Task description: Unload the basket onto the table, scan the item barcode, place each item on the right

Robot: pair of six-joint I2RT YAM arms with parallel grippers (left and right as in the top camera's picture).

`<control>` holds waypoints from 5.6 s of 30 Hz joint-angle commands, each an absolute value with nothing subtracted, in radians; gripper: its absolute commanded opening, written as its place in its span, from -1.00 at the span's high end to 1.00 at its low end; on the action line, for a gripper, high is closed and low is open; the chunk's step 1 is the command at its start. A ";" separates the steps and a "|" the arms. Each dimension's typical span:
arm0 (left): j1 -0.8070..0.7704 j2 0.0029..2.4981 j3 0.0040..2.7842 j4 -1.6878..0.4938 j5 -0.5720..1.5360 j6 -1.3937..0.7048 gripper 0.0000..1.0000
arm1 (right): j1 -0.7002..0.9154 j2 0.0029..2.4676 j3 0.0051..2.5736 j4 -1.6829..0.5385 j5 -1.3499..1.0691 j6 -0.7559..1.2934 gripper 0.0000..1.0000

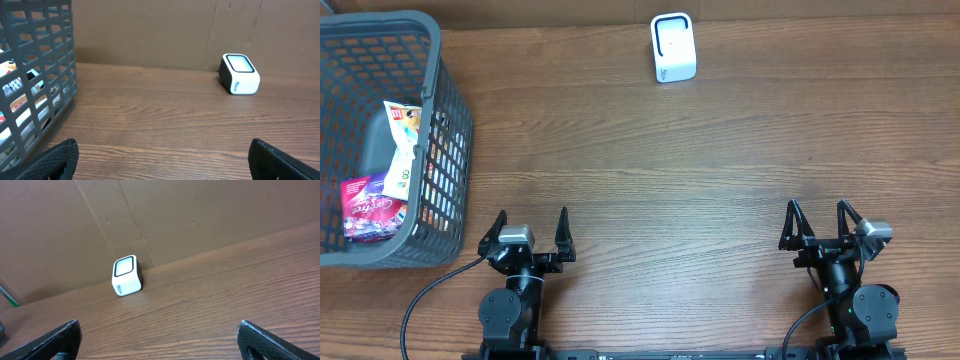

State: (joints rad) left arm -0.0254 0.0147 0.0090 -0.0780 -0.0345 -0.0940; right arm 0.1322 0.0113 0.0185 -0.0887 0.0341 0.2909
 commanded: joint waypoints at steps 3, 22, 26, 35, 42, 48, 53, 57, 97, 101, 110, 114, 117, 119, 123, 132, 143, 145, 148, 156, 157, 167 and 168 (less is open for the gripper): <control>-0.020 0.006 0.005 -0.075 -0.033 -0.078 -1.00 | 0.129 0.003 0.008 -0.081 0.047 0.287 -1.00; -0.020 0.006 0.005 -0.075 -0.033 -0.078 -1.00 | 0.129 0.003 0.008 -0.081 0.047 0.287 -1.00; -0.020 0.006 0.005 -0.075 -0.033 -0.078 -1.00 | 0.129 0.003 0.008 -0.081 0.047 0.287 -1.00; -0.020 0.006 0.005 -0.075 -0.033 -0.078 -1.00 | 0.129 0.003 0.008 -0.081 0.047 0.287 -1.00; -0.020 0.006 0.005 -0.075 -0.033 -0.078 -1.00 | 0.129 0.003 0.008 -0.081 0.047 0.287 -1.00; -0.020 0.006 0.005 -0.075 -0.033 -0.078 -0.99 | 0.129 0.003 0.008 -0.081 0.047 0.287 -1.00; -0.020 0.006 0.005 -0.075 -0.033 -0.078 -1.00 | 0.129 0.003 0.008 -0.081 0.047 0.287 -1.00; -0.020 0.006 0.005 -0.026 0.126 -0.254 -1.00 | 0.129 0.003 0.008 -0.081 0.047 0.287 -1.00; 0.094 1.266 2.006 -1.246 0.169 0.140 -0.99 | 0.129 0.003 0.008 -0.081 0.047 0.287 -1.00; 0.221 1.398 2.187 -1.291 -0.068 -0.108 -0.99 | 0.129 0.003 0.008 -0.081 0.047 0.287 -1.00; 0.672 1.545 2.247 -1.211 -0.023 -0.446 -1.00 | 0.129 0.003 0.008 -0.081 0.047 0.287 -1.00; 0.694 1.623 2.247 -1.252 -0.025 -0.396 -0.99 | 0.129 0.003 0.008 -0.081 0.047 0.287 -1.00; 0.693 1.697 2.247 -1.271 0.010 -0.277 -1.00 | 0.129 0.003 0.008 -0.081 0.047 0.287 -1.00; 0.693 1.745 2.246 -1.279 0.038 -0.215 -1.00 | 0.129 0.003 0.008 -0.081 0.047 0.287 -1.00; 0.693 1.852 2.246 -1.305 0.046 -0.159 -0.99 | 0.129 0.003 0.008 -0.081 0.047 0.287 -1.00; 0.681 2.068 2.244 -1.383 0.124 -0.017 -1.00 | 0.129 0.003 0.008 -0.081 0.047 0.287 -1.00; 0.632 2.253 2.244 -1.367 0.194 0.113 -1.00 | 0.129 0.003 0.008 -0.081 0.047 0.287 -1.00; 0.623 2.297 2.244 -1.369 0.168 0.113 -0.94 | 0.129 0.003 0.008 -0.081 0.047 0.287 -1.00; 0.616 2.348 2.244 -1.371 0.120 0.112 -0.89 | 0.129 0.003 0.008 -0.081 0.047 0.287 -1.00; 0.616 2.415 2.244 -1.361 0.094 0.109 -0.10 | 0.129 0.003 0.008 -0.081 0.047 0.287 -1.00; 0.616 2.416 2.244 -1.359 0.094 0.109 0.30 | 0.129 0.003 0.008 -0.081 0.047 0.287 -1.00; 0.626 2.390 2.416 -1.440 0.110 -0.016 0.92 | 0.129 0.003 0.008 -0.081 0.047 0.287 -1.00; 0.628 2.384 2.456 -1.456 0.125 -0.016 0.92 | 0.129 0.003 0.008 -0.081 0.047 0.287 -1.00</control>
State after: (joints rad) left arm 0.6231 2.3856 2.3173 -1.4265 0.0872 0.0422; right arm 0.1322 0.0109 0.0185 -0.0891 0.0345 0.2909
